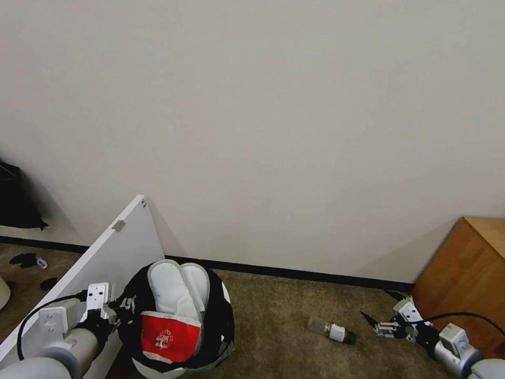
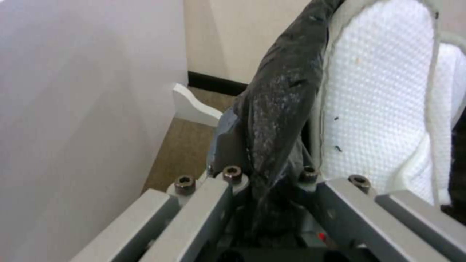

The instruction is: Pick up the trash bin, then pick up the garbage from the floor and place it into the trash bin.

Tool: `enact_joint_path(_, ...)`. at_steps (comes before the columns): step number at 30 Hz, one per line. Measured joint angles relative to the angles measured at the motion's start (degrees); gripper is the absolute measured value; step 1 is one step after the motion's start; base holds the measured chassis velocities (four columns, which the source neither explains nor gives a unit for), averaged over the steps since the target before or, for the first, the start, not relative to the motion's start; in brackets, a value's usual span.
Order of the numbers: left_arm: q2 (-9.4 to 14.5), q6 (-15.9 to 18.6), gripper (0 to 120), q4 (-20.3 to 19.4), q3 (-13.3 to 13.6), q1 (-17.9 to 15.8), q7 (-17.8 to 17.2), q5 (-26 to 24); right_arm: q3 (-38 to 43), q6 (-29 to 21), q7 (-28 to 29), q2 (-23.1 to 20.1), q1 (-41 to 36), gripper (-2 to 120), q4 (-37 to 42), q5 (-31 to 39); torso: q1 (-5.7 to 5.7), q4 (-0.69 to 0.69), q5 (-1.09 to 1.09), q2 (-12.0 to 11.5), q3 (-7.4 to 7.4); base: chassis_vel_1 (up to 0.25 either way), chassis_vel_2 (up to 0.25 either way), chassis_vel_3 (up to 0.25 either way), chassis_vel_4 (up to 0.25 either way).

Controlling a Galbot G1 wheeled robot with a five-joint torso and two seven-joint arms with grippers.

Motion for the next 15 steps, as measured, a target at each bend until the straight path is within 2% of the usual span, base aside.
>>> enact_joint_path(5, 0.42, 0.00, 4, 0.61, -0.06, 0.18, 0.07, -0.20, -1.11, -0.12, -0.13, 0.58, 0.87, 100, -1.44, -0.33, 0.00, -0.01, -0.01, 0.00, 0.00, 0.000, 0.000, 0.000, 0.000)
enact_joint_path(15, -0.45, 0.00, 4, 2.91, -0.46, 0.27, 0.75, 0.64, -6.45, -0.73, -0.16, 1.04, 4.80, 100, -4.59, 0.34, 0.00, 0.00, 0.00, 0.00, 0.00, 0.000, 0.000, 0.000, 0.000)
